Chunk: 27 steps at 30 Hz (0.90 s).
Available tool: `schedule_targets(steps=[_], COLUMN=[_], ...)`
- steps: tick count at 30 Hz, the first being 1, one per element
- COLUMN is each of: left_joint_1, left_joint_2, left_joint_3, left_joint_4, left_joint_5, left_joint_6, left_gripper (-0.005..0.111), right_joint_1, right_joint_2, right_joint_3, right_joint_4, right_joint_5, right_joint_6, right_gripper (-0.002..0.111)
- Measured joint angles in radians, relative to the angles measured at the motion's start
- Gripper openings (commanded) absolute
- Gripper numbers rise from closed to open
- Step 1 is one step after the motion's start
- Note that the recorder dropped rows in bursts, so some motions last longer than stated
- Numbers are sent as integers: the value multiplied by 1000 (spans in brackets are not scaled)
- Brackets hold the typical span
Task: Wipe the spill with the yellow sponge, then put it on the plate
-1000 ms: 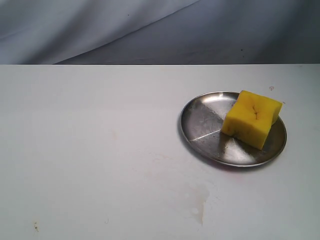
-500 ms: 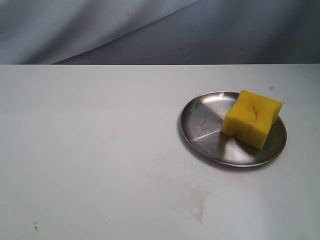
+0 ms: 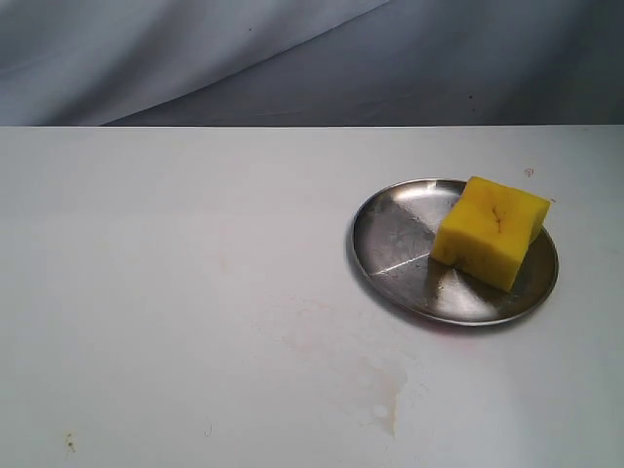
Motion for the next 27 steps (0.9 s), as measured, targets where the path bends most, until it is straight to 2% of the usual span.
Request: schedule_targets(steps=[27], left_joint_1=[0], left_joint_2=[0], left_joint_3=[0], left_joint_4=[0], left_joint_5=[0], left_joint_6=[0], left_gripper=[0], right_joint_1=[0], right_joint_2=[0], right_joint_3=[0], right_joint_4=[2], right_joint_5=[42], right_joint_6=[-2], right_gripper=[0])
